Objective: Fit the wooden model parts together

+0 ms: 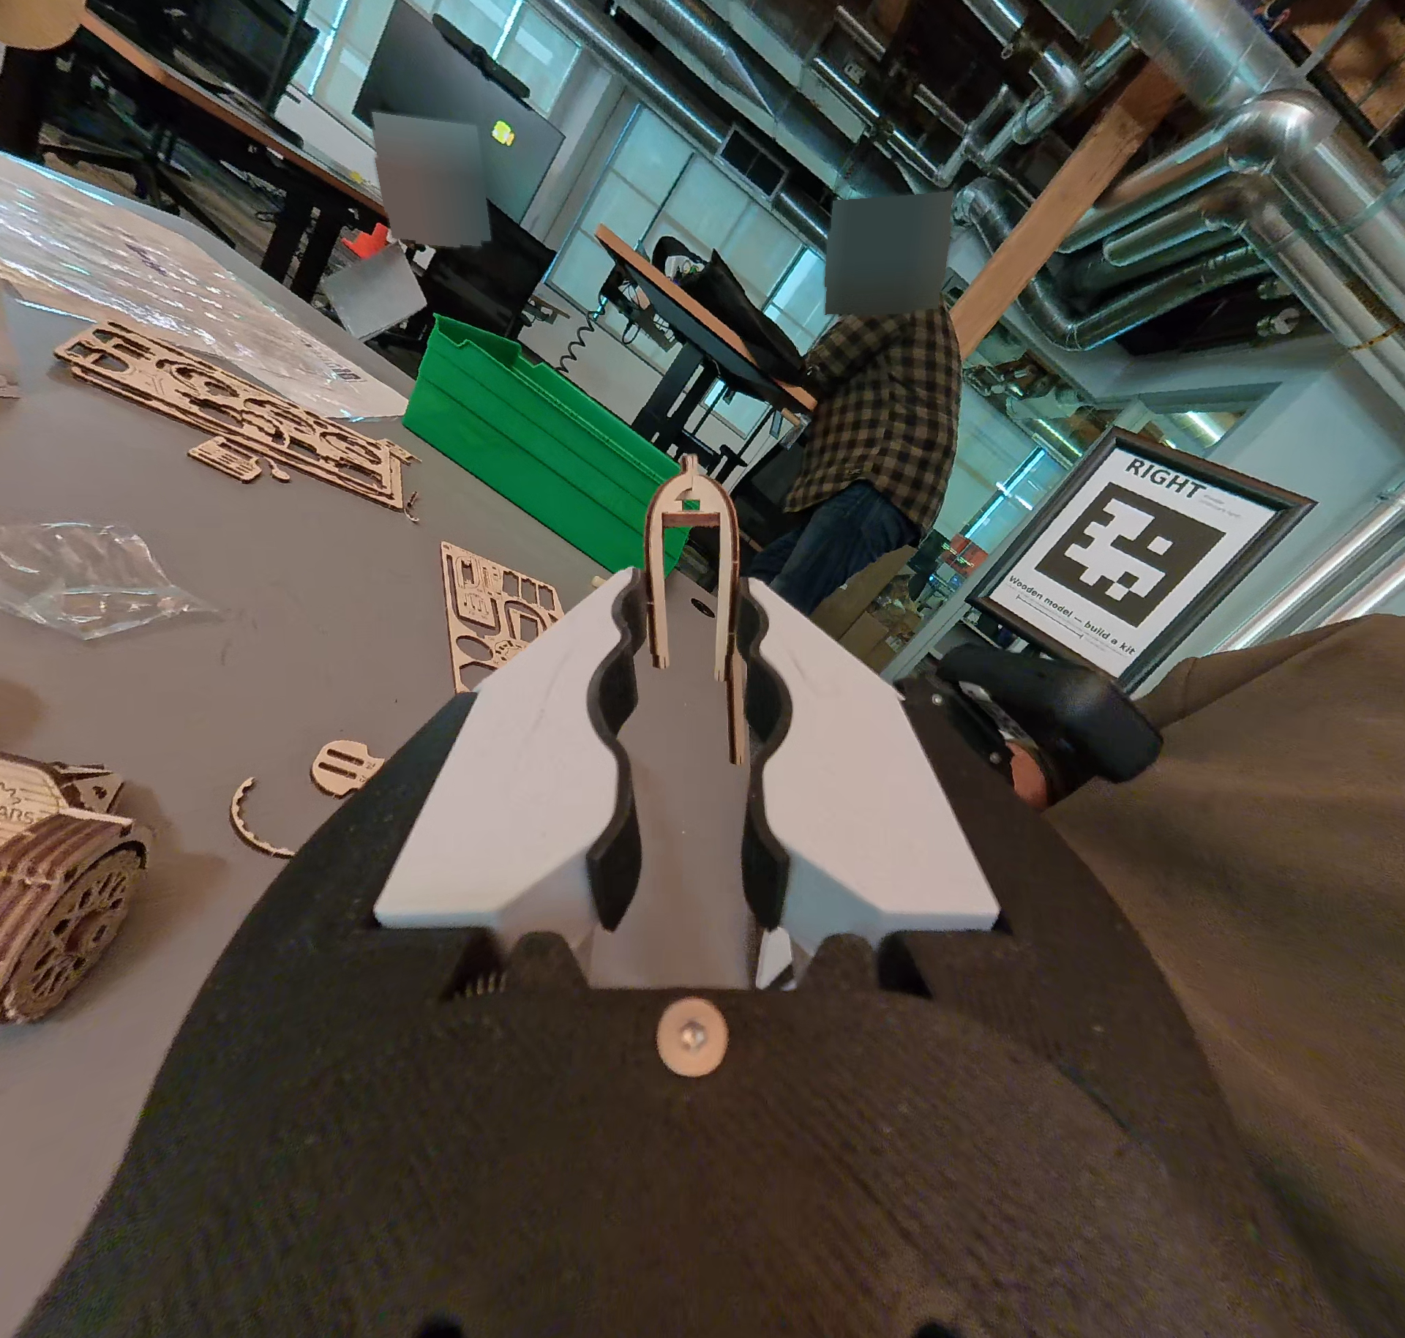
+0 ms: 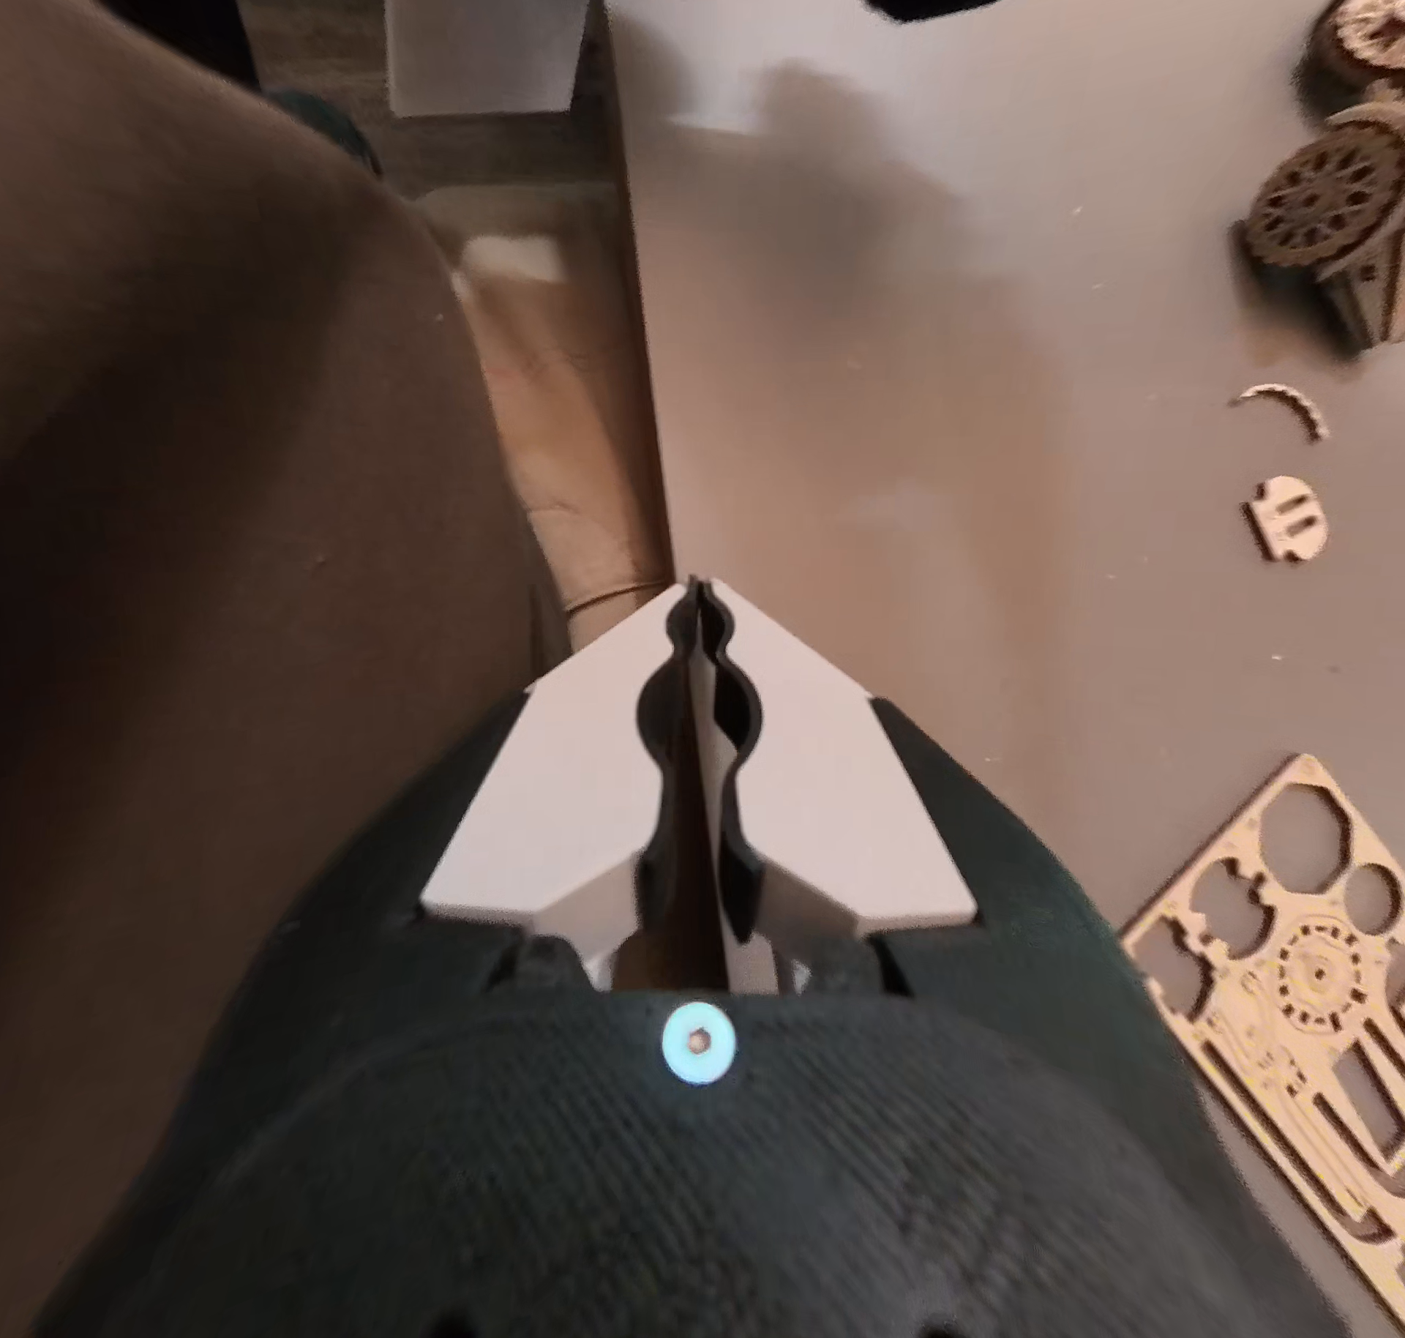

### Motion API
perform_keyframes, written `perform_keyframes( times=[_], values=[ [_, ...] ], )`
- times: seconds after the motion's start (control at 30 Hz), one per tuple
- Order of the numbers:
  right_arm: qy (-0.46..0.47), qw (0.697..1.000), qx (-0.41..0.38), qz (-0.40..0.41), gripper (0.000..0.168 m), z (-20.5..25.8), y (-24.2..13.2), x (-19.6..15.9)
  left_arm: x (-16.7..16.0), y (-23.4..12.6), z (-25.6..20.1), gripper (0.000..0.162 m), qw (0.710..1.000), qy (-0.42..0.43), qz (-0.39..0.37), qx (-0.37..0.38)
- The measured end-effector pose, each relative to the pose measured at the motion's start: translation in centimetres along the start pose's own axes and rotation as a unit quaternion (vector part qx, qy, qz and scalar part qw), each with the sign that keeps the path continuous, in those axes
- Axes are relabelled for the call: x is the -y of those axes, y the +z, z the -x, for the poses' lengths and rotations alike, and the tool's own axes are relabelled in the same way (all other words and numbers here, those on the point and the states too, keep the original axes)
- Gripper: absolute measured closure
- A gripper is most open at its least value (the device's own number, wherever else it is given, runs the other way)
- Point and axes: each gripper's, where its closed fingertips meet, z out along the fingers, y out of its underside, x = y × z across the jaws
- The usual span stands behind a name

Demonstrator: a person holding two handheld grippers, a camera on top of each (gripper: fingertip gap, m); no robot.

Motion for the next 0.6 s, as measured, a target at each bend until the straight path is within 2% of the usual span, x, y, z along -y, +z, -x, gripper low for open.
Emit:
perform_keyframes(
  times=[0.17, 0.37, 0.47, 0.6],
  values=[
    [0.06, 0.997, 0.008, -0.042, 0.167, -1.9, -2.1, -0.2, 0.2, -0.2, 0.1, 0.14, 1.0, -0.002, -0.005, 0.001],
    [0.069, 0.994, 0.029, -0.083, 0.159, -2.1, -3.5, 0.2, 0.4, -0.3, 0.3, 0.14, 1.0, -0.015, -0.014, -0.005],
    [0.084, 0.991, 0.065, -0.08, 0.155, -0.7, -3.0, 0.3, 0.4, -0.3, 0.6, 0.14, 1.0, -0.013, -0.01, 0.002],
    [0.131, 0.976, 0.161, -0.072, 0.15, 2.8, -2.6, 0.5, 0.3, -0.8, -0.1, 0.14, 0.999, -0.023, -0.021, -0.006]
  ],
)
